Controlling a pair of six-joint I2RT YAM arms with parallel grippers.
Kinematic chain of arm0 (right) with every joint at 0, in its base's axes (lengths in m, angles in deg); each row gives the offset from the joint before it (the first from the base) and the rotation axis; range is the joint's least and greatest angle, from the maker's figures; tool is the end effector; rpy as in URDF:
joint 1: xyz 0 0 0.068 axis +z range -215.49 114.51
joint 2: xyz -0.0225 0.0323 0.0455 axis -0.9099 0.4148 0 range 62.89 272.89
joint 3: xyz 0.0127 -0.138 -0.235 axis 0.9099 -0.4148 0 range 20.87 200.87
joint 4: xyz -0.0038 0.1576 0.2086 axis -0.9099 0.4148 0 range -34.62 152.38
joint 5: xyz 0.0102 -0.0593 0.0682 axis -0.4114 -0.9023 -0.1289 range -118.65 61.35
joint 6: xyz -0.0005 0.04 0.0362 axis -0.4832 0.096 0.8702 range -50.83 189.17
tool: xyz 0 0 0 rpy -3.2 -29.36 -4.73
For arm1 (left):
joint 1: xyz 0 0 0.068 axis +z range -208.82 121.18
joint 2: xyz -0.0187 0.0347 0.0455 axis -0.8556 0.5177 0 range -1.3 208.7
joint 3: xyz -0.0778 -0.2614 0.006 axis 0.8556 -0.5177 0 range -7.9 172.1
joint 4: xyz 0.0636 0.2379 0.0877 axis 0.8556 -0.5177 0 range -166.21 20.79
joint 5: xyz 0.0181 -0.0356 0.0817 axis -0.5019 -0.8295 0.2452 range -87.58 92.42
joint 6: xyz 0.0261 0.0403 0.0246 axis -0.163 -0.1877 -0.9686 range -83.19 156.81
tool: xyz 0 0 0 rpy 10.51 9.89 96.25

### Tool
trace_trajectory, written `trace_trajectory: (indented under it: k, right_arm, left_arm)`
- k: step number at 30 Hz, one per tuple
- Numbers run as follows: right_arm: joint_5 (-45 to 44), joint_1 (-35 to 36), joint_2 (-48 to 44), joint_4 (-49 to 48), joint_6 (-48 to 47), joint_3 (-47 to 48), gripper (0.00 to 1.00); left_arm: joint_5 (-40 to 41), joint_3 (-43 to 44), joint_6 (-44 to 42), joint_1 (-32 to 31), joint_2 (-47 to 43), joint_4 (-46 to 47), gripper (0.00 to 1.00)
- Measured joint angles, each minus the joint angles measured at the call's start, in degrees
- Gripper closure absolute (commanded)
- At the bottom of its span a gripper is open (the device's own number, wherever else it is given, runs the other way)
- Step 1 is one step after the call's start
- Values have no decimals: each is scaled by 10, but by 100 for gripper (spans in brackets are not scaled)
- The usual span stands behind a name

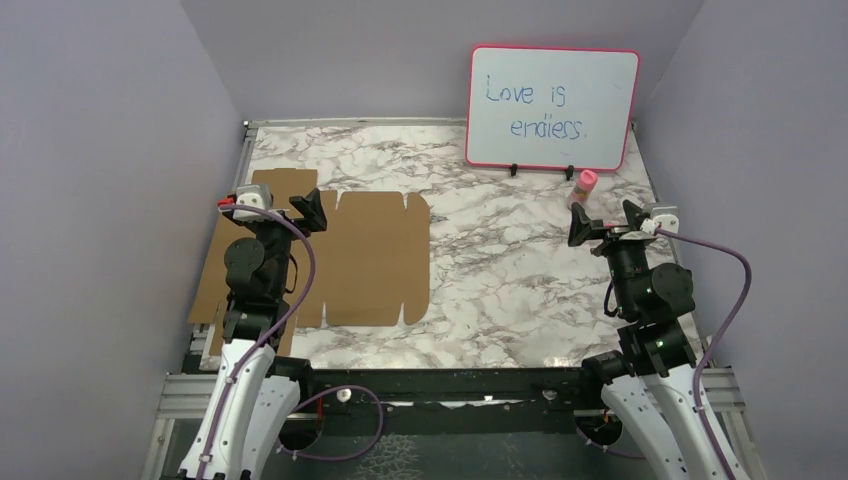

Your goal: Fold the paper box

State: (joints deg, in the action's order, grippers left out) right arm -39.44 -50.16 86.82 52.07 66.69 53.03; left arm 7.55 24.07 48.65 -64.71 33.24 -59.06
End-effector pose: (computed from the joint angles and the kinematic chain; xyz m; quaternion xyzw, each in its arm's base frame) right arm 0.1169 0.0252 0.3369 -0.0255 0.6333 0.0273 0.7730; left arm 0.1581 -0.0130 0.3265 -0.0678 0.6556 -0.0866 0.7471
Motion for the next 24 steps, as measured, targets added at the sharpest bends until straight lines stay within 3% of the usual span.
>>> trace_trajectory:
  k: [11, 24]
  right_arm:
    - [5, 0, -18, 0, 0, 0, 0]
    - [28, 0, -30, 0, 0, 0, 0]
  left_arm:
    - [-2, 0, 7, 2, 6, 0, 1]
    - [-55, 43, 55, 2, 153, -48, 1]
